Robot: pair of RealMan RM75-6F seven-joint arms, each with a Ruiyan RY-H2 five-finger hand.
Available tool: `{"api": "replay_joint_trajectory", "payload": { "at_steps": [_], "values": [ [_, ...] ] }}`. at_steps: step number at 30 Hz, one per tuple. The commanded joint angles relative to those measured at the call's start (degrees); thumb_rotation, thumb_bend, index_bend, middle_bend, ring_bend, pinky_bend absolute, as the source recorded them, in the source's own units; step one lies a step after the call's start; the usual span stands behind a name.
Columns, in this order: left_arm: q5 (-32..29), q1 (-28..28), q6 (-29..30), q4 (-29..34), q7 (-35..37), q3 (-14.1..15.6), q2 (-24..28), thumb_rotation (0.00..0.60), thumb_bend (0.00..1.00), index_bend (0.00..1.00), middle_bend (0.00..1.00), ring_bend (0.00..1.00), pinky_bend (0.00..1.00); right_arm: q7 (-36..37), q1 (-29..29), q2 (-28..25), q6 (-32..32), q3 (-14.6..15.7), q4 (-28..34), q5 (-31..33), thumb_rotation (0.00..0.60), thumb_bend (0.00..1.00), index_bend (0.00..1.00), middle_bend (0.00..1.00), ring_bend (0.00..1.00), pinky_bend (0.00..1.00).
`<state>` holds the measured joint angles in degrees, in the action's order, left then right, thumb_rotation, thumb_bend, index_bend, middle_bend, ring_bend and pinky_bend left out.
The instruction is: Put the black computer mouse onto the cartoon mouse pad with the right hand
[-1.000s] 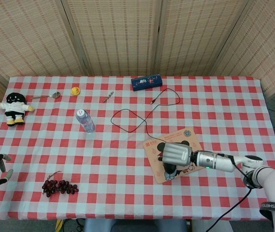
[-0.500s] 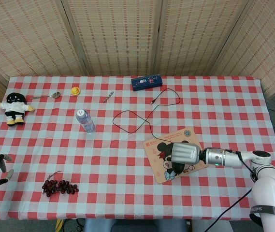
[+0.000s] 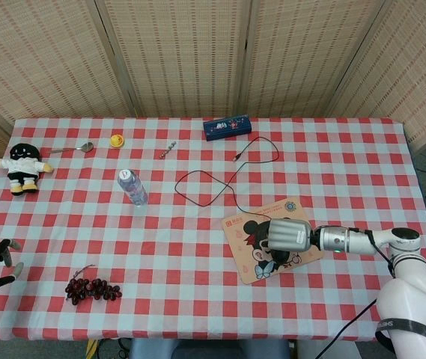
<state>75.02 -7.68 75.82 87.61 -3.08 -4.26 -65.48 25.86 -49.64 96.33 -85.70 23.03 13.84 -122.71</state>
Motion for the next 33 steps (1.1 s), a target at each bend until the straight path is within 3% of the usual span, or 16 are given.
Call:
{"api": "replay_joint_trajectory", "payload": {
  "at_steps": [1, 10, 17, 20, 28, 33],
  "values": [
    [-0.3, -0.2, -0.3, -0.2, -0.1, 0.0, -0.2, 0.600, 0.33, 0.52, 0.64, 0.51, 0.60, 0.6, -0.1, 1.0, -0.1, 0.3, -1.6, 0.4, 0.600, 0.06, 0.47, 1.00, 1.00, 1.00],
    [-1.1, -0.6, -1.3, -0.9, -0.3, -0.2, -0.6, 0.600, 0.33, 0.52, 0.64, 0.51, 0.60, 1.3, -0.1, 3.2, 0.9, 0.6, -4.2, 1.7, 0.600, 0.02, 0.38, 1.00, 1.00, 1.00],
    [-0.9, -0.5, -0.8, -0.8, -0.1, -0.2, -0.5, 0.600, 0.33, 0.52, 0.64, 0.51, 0.60, 1.3, -0.4, 3.9, 1.3, 0.8, -4.4, 2.5, 0.600, 0.00, 0.09, 1.00, 0.97, 1.00],
    [-0.7, -0.4, -0.5, -0.8, -0.2, -0.2, -0.5, 0.600, 0.33, 0.52, 0.64, 0.51, 0.60, 1.3, -0.5, 3.8, 0.6, 0.7, -4.1, 3.0, 0.600, 0.00, 0.03, 1.00, 0.97, 1.00],
    [0.6, -0.2, 0.7, -0.7, 0.1, -0.1, -0.5, 0.600, 0.33, 0.53, 0.64, 0.51, 0.60, -0.6, -0.2, 2.0, -2.9, -0.2, -1.7, 4.4, 0.600, 0.00, 0.02, 1.00, 0.94, 1.00],
    [1.6, -0.3, 1.1, -0.5, 0.1, 0.2, -0.6, 0.600, 0.33, 0.53, 0.64, 0.51, 0.60, -3.6, 0.0, -0.9, -5.4, -1.1, 2.4, 5.5, 0.600, 0.00, 0.09, 0.98, 0.92, 1.00]
  ]
}}
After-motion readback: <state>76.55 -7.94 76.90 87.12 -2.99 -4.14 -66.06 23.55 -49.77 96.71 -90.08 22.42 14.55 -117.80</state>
